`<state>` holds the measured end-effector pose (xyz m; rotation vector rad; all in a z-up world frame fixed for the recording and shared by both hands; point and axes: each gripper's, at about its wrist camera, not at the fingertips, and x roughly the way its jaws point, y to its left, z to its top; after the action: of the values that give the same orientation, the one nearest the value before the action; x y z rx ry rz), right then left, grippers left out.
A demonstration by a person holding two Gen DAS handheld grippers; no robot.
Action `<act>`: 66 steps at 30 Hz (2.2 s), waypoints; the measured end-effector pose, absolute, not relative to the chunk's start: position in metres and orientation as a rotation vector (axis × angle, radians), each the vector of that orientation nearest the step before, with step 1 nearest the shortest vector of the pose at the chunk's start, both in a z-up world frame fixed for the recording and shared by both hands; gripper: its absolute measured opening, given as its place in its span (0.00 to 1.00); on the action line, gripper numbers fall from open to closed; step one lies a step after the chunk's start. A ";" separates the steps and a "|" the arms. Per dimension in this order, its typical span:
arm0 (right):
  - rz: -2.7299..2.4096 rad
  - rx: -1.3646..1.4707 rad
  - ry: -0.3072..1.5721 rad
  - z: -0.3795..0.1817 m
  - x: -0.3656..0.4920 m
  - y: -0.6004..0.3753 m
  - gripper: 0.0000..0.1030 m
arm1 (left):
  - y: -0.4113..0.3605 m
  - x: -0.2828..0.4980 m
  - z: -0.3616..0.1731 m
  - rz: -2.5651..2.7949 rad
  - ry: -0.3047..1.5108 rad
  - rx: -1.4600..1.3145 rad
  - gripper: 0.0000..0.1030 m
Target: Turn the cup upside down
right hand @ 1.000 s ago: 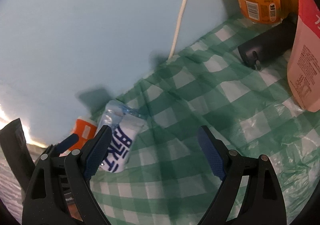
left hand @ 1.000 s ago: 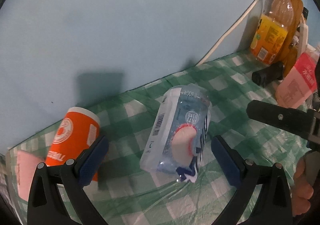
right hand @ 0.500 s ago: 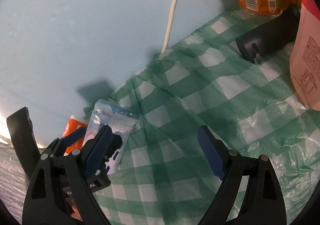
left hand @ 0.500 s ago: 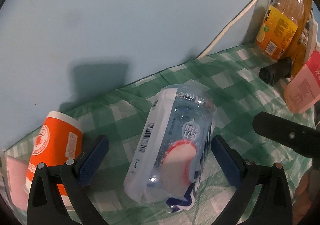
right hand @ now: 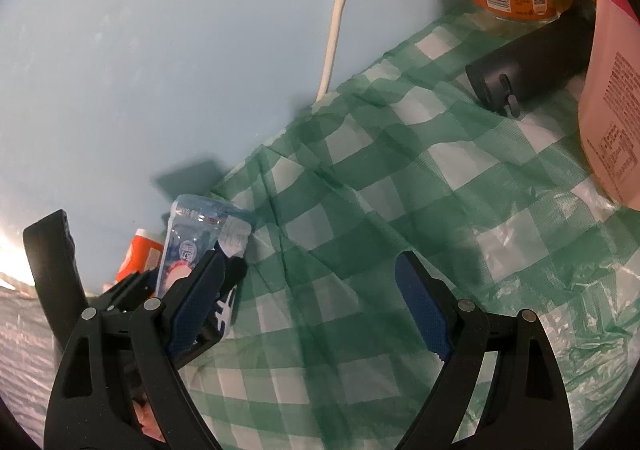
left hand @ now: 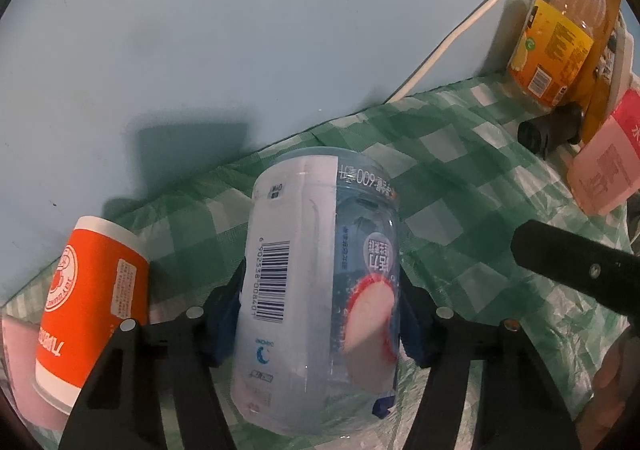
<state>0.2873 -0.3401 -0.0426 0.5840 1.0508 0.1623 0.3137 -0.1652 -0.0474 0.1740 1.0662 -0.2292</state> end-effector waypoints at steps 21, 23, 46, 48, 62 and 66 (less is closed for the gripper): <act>0.240 0.478 0.931 -0.009 0.213 -0.322 0.84 | -0.159 0.202 0.002 -0.316 0.878 0.351 0.64; 0.232 0.480 0.901 -0.003 0.202 -0.323 0.84 | -0.152 0.191 0.004 -0.328 0.874 0.338 0.64; 0.362 0.415 0.920 -0.025 0.152 -0.256 0.84 | -0.102 0.138 -0.037 -0.360 0.916 0.238 0.63; 0.363 0.414 0.922 -0.026 0.152 -0.255 0.84 | -0.102 0.138 -0.039 -0.359 0.918 0.241 0.64; 0.382 0.440 0.934 -0.031 0.151 -0.257 0.84 | -0.102 0.127 -0.024 -0.298 0.837 0.298 0.90; 0.402 0.455 0.937 -0.030 0.148 -0.255 0.84 | -0.093 0.123 -0.010 -0.311 0.810 0.255 0.90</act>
<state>0.1485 -0.2554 -0.0298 0.4550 0.9372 0.4020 0.1228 -0.0933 -0.0104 0.2551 0.8096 -0.3107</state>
